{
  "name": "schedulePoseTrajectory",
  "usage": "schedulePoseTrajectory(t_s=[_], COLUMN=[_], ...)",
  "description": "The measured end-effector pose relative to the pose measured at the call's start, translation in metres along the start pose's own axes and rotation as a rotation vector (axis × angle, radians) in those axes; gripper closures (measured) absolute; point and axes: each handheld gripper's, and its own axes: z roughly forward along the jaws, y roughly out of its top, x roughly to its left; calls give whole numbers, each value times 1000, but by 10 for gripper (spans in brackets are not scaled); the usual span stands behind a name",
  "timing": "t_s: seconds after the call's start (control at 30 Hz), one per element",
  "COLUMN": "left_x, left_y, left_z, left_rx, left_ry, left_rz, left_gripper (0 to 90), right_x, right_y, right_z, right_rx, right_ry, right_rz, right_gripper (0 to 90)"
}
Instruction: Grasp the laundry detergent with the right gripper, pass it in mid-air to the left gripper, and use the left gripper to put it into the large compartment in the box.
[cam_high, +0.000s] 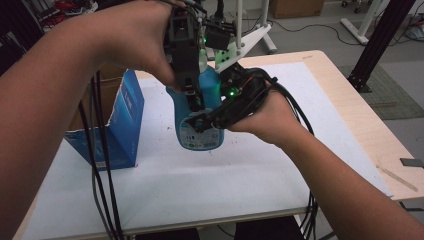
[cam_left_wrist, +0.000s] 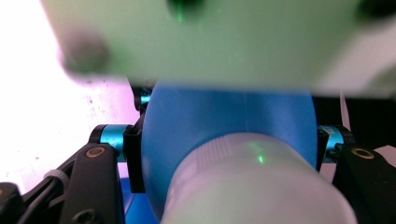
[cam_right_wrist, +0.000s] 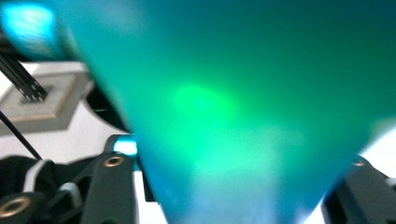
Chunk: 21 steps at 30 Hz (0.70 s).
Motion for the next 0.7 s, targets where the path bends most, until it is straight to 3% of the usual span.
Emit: schedulePoseTrajectory(t_s=[0.07, 0.23, 0.43, 0.5, 0.7], left_x=[1, 3, 3, 3, 5], left_y=[-1, -4, -8, -10, -18], left_z=[0, -3, -6, -8, -17], left_rx=[0, 2, 11, 8, 0], left_ry=[2, 14, 15, 16, 23], left_rz=[-7, -22, -36, -44, -77], left_gripper=[385, 384, 384, 384, 383], right_x=[0, 1, -1, -2, -2], right_y=[0, -6, -13, -14, -13], right_z=[-4, -12, -26, -28, -38], right_rx=[-15, 21, 29, 33, 59], right_ry=[-1, -29, -51, -72, -120], right_rz=[20, 17, 35, 33, 23], right_gripper=[314, 225, 186, 136, 123])
